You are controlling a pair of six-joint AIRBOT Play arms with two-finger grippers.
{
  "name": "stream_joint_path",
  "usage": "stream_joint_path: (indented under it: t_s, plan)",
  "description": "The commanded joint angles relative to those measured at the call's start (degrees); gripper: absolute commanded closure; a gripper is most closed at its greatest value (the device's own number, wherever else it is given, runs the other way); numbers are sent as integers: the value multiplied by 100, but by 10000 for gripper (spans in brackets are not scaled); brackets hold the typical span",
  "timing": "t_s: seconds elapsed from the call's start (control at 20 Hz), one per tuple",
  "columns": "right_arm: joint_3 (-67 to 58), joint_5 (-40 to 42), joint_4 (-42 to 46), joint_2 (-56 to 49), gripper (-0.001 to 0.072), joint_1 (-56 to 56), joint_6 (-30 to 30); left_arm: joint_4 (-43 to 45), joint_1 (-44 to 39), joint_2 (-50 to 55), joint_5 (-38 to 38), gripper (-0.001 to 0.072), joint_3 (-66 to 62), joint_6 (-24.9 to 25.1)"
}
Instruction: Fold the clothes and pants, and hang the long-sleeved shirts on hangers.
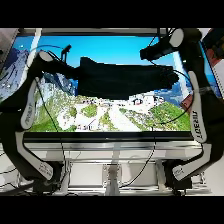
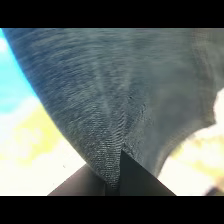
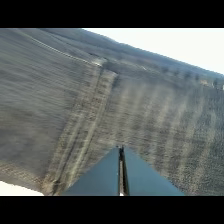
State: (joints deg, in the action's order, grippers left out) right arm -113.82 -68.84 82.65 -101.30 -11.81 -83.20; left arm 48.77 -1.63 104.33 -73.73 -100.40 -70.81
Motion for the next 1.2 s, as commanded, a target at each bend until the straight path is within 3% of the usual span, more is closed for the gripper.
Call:
stream_joint_path:
  t_s: [0.0, 0.1, 0.3, 0.7, 0.9, 1.15]
  plan:
    - [-4, 129, -1113, -776, 677, -59, -72, 7, 81, -844, -986, 685, -4, -369]
    - [-4, 398, -2052, -1263, 678, -306, -72, 7, 79, -1266, -1257, 684, -4, -402]
    - [-4, 610, -2194, -2061, 679, -1106, -756, 9, 133, -1965, -1233, 685, -4, -398]
    - [-72, 719, -2474, -2417, 678, -2752, -863, -46, 44, -2004, -1067, 684, -2, -402]
    - [-92, 612, -1355, -2129, 677, -2562, -1045, -210, -234, -1838, -946, 684, -2, -407]
    - [-92, -730, 24, -1270, 676, -1375, -1027, -219, -885, -1405, -695, 684, -2, -531]
